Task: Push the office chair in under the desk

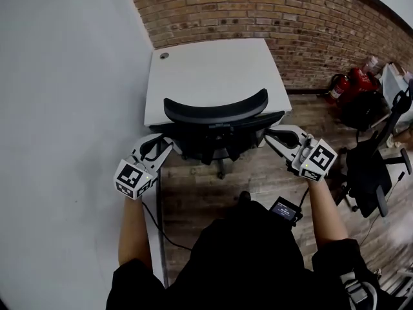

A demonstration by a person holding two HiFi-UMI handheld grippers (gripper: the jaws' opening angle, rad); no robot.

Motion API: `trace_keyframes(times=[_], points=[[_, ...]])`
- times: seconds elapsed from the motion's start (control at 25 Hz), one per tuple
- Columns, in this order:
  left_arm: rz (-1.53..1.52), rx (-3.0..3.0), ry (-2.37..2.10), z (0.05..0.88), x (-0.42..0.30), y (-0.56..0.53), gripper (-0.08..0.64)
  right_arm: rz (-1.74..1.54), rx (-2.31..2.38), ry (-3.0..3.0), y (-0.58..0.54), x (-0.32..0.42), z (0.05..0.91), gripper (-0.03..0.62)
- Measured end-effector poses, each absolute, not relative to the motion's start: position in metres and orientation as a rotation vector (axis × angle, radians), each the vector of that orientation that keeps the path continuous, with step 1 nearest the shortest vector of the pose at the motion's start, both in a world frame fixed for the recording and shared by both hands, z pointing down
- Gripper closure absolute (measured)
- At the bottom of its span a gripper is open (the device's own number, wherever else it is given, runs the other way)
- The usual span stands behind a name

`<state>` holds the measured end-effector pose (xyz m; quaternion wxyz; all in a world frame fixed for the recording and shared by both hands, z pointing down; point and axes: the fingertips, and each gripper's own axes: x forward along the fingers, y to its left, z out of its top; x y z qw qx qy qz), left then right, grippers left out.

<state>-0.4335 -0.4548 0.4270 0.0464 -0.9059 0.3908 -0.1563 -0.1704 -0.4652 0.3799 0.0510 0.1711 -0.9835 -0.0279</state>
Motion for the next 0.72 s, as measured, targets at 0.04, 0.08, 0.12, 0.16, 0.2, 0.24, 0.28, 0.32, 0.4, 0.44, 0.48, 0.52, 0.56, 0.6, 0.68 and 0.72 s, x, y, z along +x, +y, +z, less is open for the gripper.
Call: trace_keyframes(times=[0.04, 0.08, 0.12, 0.16, 0.2, 0.24, 0.28, 0.32, 0.4, 0.44, 0.48, 0.52, 0.56, 0.6, 0.68, 0.72], points=[[-0.443, -2.752, 1.2, 0.421, -0.429, -0.448, 0.432, -0.102, 0.536, -3.008, -0.457, -0.169, 0.374, 0.563], [-0.411, -2.735, 1.208, 0.414, -0.424, -0.443, 0.447, -0.111, 0.548, -3.024, -0.45, -0.167, 0.368, 0.571], [-0.375, -2.718, 1.217, 0.407, -0.419, -0.438, 0.461, -0.11, 0.557, -3.047, -0.443, -0.165, 0.362, 0.575], [-0.335, -2.706, 1.229, 0.402, -0.415, -0.433, 0.47, -0.101, 0.565, -3.075, -0.436, -0.163, 0.357, 0.578], [-0.293, -2.697, 1.242, 0.397, -0.411, -0.429, 0.483, -0.088, 0.572, -3.104, -0.429, -0.161, 0.352, 0.583], [-0.253, -2.693, 1.251, 0.393, -0.407, -0.424, 0.502, -0.074, 0.581, -3.135, -0.423, -0.159, 0.347, 0.586], [-0.219, -2.692, 1.255, 0.39, -0.402, -0.42, 0.522, -0.058, 0.591, -3.168, -0.417, -0.156, 0.342, 0.586], [-0.194, -2.695, 1.258, 0.388, -0.397, -0.415, 0.535, -0.044, 0.6, -3.203, -0.41, -0.154, 0.336, 0.586], [-0.147, -2.708, 1.273, 0.383, -0.386, -0.402, 0.543, -0.036, 0.612, -3.26, -0.397, -0.149, 0.322, 0.586], [-0.114, -2.716, 1.286, 0.38, -0.381, -0.395, 0.545, -0.045, 0.616, -3.278, -0.391, -0.147, 0.316, 0.586], [-0.074, -2.723, 1.304, 0.376, -0.375, -0.389, 0.545, -0.058, 0.618, -3.289, -0.386, -0.145, 0.31, 0.586], [-0.035, -2.73, 1.319, 0.373, -0.37, -0.382, 0.545, -0.068, 0.619, -3.296, -0.382, -0.144, 0.306, 0.586], [-0.006, -2.738, 1.332, 0.373, -0.364, -0.375, 0.545, -0.07, 0.616, -3.3, -0.378, -0.143, 0.305, 0.586], [0.008, -2.751, 1.343, 0.374, -0.358, -0.368, 0.545, -0.065, 0.607, -3.299, -0.374, -0.142, 0.306, 0.586], [0.004, -2.791, 1.354, 0.381, -0.344, -0.354, 0.545, -0.04, 0.556, -3.292, -0.364, -0.14, 0.315, 0.586], [-0.004, -2.815, 1.354, 0.385, -0.336, -0.348, 0.545, -0.02, 0.509, -3.295, -0.356, -0.14, 0.32, 0.586]])
